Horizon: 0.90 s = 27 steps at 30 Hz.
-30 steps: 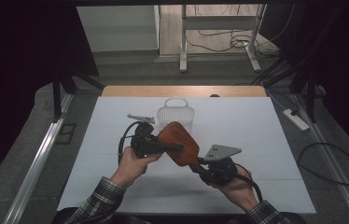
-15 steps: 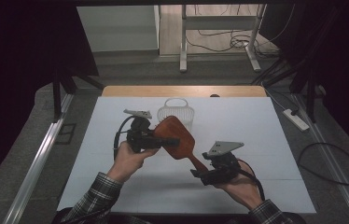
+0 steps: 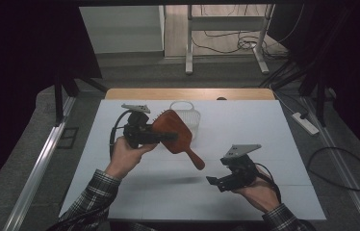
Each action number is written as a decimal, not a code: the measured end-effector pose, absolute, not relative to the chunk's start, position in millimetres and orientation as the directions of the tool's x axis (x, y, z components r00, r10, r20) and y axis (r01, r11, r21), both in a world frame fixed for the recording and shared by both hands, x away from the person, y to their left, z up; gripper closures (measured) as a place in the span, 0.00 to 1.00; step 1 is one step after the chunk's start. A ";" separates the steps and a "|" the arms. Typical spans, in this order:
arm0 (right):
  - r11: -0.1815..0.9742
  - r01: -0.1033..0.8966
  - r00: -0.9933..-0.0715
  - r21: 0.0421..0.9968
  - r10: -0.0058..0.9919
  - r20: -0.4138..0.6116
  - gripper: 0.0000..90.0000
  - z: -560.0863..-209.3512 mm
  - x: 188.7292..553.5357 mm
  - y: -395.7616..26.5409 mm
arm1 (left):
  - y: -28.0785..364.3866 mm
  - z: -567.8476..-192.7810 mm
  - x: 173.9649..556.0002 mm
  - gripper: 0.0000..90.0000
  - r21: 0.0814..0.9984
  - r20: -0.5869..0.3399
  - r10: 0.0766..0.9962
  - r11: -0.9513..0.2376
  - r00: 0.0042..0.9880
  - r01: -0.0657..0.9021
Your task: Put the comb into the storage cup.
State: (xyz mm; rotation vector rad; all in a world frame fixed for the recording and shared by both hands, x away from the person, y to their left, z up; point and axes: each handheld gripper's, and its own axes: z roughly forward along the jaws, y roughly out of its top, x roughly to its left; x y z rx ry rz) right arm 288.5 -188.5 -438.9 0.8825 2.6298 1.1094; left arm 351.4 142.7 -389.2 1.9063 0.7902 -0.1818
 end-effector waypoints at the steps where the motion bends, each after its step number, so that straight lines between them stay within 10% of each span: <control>1: 0.547 0.469 -0.811 0.694 0.578 0.092 0.15 -439.6 288.6 -190.6 | 144.1 -388.0 352.2 0.66 0.758 -0.454 0.445 -0.263 0.772 0.597; 27: 0.523 0.514 -0.774 0.680 0.625 0.105 0.00 -446.6 276.3 -237.9 | 176.7 -365.8 371.8 0.66 0.768 -0.451 0.529 -0.182 0.719 0.615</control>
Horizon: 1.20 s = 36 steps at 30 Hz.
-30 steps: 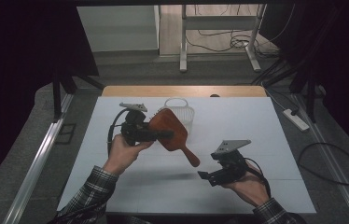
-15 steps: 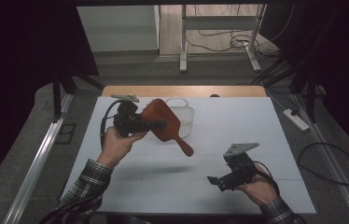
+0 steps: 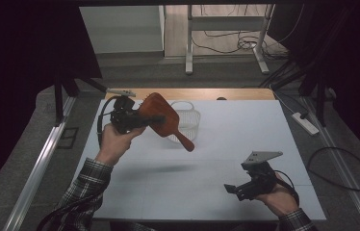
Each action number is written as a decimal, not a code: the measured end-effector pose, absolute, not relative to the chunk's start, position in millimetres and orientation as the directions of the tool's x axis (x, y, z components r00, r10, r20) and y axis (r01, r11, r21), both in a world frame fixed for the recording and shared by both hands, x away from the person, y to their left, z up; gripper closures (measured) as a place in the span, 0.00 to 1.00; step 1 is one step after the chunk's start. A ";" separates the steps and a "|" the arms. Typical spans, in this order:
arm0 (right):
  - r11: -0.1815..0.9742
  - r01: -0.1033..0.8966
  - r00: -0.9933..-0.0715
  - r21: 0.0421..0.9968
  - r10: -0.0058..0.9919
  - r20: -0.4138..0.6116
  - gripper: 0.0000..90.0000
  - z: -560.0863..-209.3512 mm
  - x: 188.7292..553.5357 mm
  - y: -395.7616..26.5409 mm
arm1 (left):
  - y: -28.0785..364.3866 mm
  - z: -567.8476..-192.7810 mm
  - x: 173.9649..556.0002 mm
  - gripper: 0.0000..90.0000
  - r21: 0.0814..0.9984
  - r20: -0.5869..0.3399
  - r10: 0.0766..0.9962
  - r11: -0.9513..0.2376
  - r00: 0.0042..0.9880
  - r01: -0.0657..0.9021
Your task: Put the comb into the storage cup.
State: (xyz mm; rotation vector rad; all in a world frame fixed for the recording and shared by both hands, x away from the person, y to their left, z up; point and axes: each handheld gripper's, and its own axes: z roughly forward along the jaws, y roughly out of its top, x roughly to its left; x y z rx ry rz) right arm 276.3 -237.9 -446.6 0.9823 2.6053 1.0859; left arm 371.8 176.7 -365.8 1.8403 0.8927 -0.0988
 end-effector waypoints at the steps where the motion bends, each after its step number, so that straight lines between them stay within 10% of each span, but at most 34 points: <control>1: 0.522 0.513 -0.773 0.681 0.626 0.102 0.00 -446.5 275.8 -239.0 | 177.8 -364.5 372.5 0.66 0.768 -0.450 0.533 -0.177 0.716 0.615; 36: 0.417 0.597 -0.635 0.685 0.767 0.086 0.00 -442.8 240.5 -294.8 | 191.4 -335.4 410.9 0.66 0.764 -0.421 0.640 -0.131 0.643 0.632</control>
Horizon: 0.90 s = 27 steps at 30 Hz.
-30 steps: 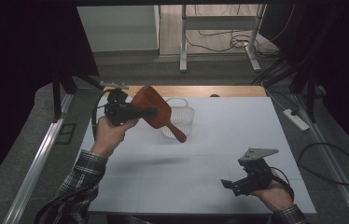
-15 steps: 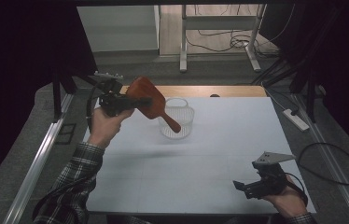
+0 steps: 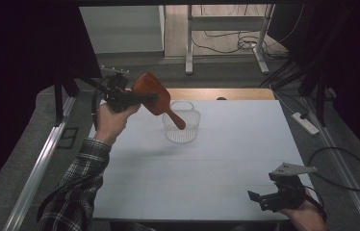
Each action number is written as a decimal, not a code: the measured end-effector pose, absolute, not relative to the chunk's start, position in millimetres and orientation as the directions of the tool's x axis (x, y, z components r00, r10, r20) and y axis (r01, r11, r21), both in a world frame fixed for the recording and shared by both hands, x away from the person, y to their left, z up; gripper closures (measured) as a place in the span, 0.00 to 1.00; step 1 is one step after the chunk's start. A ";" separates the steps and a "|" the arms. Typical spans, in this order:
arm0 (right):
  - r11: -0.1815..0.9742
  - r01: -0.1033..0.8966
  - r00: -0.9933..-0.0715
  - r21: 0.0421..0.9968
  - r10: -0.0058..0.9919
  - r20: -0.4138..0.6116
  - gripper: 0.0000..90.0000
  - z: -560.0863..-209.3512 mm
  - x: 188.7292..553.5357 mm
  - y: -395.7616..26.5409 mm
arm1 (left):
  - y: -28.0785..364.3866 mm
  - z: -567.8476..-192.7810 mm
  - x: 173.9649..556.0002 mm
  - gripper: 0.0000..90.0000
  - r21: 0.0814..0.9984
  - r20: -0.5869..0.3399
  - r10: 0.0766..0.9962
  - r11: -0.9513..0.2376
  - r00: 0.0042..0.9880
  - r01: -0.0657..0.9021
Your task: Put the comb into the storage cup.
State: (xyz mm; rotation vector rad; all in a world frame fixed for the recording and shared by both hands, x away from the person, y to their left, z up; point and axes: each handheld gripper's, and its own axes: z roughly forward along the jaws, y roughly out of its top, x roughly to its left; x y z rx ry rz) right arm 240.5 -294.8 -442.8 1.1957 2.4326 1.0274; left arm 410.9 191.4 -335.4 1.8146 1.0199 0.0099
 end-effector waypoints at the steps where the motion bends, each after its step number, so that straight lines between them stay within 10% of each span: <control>1: 0.419 0.598 -0.636 0.683 0.767 0.086 0.00 -443.2 239.6 -295.4 | 190.7 -335.5 412.1 0.66 0.764 -0.420 0.642 -0.131 0.641 0.632; 27: 0.418 0.578 -0.625 0.700 0.779 0.050 0.00 -441.2 230.7 -296.7 | 166.7 -352.5 438.9 0.66 0.744 -0.433 0.687 -0.093 0.583 0.662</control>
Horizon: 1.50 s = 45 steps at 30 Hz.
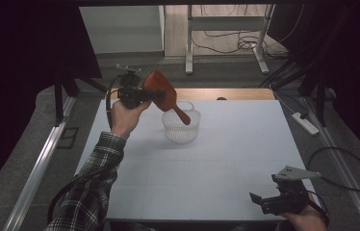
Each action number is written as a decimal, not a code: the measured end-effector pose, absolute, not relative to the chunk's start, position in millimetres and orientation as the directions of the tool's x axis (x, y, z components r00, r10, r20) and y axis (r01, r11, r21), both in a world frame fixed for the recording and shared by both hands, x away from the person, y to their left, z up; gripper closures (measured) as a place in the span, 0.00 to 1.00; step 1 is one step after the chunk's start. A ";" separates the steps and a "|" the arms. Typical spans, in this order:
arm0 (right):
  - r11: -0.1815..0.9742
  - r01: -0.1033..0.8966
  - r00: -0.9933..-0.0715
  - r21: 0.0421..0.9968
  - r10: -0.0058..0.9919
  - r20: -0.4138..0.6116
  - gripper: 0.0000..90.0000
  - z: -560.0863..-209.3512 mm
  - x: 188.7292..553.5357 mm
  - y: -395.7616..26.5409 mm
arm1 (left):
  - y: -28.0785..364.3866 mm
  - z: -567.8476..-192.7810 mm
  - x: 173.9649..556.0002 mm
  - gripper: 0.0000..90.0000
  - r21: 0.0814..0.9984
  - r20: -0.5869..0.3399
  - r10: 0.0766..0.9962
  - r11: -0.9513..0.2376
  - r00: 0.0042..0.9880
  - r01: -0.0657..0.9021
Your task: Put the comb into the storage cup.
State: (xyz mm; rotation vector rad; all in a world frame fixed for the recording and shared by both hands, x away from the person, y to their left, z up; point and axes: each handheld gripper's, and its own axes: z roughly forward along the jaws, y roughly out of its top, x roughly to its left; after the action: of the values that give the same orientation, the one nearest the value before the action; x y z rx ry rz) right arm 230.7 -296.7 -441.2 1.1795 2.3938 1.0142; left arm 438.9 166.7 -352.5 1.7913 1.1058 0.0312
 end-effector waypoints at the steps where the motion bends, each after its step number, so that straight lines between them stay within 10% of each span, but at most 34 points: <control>1: 0.419 0.578 -0.625 0.700 0.779 0.049 0.00 -441.2 230.6 -296.6 | 165.6 -353.5 439.6 0.66 0.745 -0.430 0.689 -0.095 0.583 0.661; 45: 0.426 0.586 -0.615 0.689 0.787 0.037 0.00 -442.0 231.1 -295.4 | 140.4 -405.3 447.2 0.65 0.707 -0.461 0.714 -0.064 0.527 0.704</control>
State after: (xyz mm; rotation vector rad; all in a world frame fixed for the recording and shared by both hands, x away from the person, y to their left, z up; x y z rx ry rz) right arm 231.1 -295.4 -442.0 1.1881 2.3921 0.9815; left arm 447.2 140.4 -405.3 1.7785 1.1854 0.0124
